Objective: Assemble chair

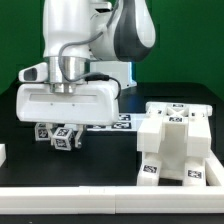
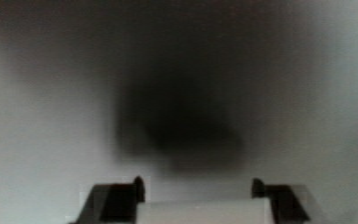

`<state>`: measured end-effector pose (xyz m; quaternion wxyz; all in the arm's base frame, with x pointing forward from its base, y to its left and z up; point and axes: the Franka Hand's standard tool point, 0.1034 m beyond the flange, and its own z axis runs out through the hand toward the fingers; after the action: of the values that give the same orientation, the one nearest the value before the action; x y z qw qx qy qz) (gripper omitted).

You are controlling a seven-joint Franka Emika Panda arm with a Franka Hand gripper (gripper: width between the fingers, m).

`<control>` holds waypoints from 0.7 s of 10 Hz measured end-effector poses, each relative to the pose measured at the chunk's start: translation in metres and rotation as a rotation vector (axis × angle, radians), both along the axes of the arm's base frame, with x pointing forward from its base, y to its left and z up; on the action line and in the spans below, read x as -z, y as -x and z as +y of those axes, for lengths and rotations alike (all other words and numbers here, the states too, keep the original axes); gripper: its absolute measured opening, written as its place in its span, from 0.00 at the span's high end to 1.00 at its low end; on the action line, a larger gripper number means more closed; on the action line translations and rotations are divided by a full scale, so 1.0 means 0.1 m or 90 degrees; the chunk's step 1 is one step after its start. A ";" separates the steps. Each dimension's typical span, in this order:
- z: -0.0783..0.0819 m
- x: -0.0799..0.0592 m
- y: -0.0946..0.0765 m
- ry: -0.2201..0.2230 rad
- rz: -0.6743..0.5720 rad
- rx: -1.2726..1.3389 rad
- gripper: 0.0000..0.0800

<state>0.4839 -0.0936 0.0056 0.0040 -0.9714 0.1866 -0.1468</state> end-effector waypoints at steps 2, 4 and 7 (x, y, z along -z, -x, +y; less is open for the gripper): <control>0.08 0.02 -0.02 -0.005 0.000 -0.002 0.65; 0.08 0.02 -0.01 -0.005 0.001 -0.001 0.56; 0.08 0.02 -0.01 -0.007 0.003 -0.002 0.21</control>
Offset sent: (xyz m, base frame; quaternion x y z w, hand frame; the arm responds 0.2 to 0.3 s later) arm 0.0000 0.0000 0.0000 0.0000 0.0000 0.0000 1.0000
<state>0.4850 -0.0854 0.0034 0.0089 -0.9719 0.1861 -0.1438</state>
